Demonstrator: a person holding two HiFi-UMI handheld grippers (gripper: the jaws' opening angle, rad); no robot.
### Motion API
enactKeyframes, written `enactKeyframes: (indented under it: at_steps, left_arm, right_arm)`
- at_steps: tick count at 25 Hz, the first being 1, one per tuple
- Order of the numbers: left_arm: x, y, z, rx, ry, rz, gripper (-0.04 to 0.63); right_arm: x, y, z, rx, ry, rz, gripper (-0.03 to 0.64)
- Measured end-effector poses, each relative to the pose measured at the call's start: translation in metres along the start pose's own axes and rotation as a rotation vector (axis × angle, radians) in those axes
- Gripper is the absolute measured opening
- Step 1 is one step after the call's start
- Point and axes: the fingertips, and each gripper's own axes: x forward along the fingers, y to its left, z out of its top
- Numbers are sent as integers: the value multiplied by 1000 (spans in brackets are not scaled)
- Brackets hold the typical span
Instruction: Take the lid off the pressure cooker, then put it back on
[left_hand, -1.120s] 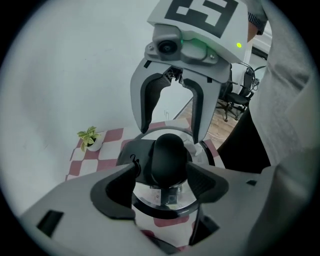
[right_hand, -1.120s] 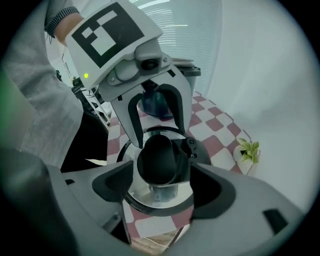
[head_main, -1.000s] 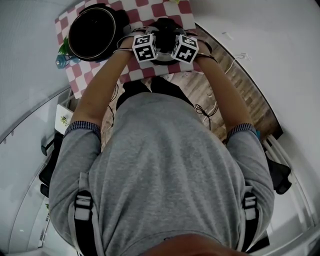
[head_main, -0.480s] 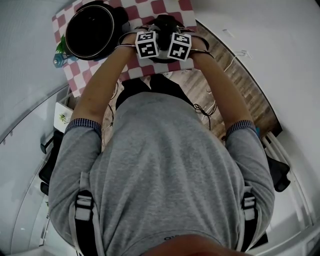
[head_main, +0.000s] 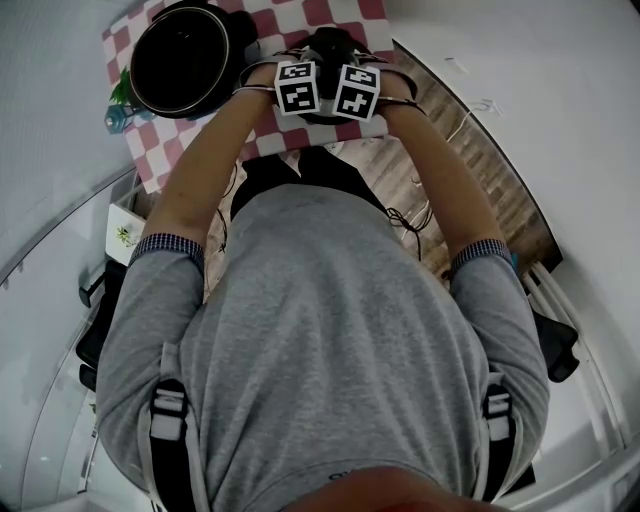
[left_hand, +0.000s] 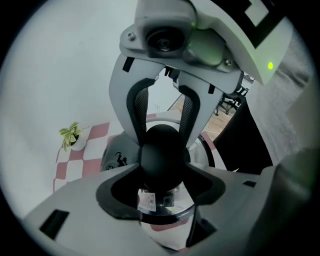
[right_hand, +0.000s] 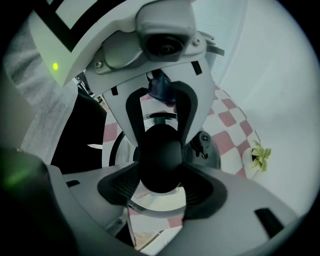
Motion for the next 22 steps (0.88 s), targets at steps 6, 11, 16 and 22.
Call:
enactKeyframes:
  at_steps: [6, 11, 16, 22]
  left_arm:
    - [-10, -2, 6, 4, -18, 16, 285]
    - [-22, -4, 15, 13, -30, 31, 276]
    - [-32, -5, 18, 11, -29, 43, 276]
    - [-57, 1, 29, 14, -31, 87, 276]
  right_arm:
    - [-10, 3, 0, 28, 9, 30, 270]
    - [-27, 4, 1, 50, -6, 34, 267]
    - [-37, 5, 6, 29, -14, 15, 267]
    - [-63, -1, 14, -2, -31, -26, 267]
